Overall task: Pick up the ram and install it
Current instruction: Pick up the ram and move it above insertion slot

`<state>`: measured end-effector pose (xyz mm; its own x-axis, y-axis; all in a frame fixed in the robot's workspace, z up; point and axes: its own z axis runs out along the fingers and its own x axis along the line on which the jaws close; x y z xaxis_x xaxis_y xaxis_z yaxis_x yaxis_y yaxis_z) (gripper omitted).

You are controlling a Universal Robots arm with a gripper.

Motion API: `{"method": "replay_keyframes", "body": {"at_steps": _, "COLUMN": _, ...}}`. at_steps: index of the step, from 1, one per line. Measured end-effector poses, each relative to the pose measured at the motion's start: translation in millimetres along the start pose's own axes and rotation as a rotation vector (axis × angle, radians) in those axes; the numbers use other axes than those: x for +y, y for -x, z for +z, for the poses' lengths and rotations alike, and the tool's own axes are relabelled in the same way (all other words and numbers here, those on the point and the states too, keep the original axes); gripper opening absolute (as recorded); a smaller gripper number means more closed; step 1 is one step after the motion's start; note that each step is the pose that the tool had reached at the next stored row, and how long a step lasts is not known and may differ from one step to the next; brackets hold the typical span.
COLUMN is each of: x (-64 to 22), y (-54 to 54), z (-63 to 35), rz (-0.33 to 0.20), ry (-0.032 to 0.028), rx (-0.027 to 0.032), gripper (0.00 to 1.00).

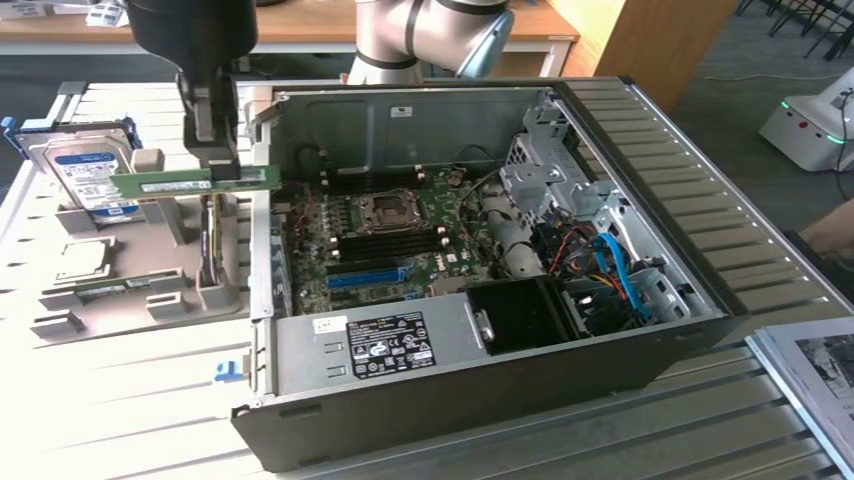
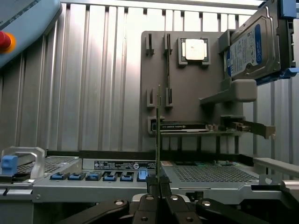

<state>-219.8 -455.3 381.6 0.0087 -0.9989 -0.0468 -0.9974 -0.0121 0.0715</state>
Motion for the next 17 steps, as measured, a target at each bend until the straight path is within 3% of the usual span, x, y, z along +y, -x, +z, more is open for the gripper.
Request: {"method": "replay_keyframes", "body": {"at_steps": 17, "x": -33.4, "y": -0.3, "z": -2.4, "rz": 0.000, "ry": 0.0064, "rx": -0.0001, "gripper": 0.12}}
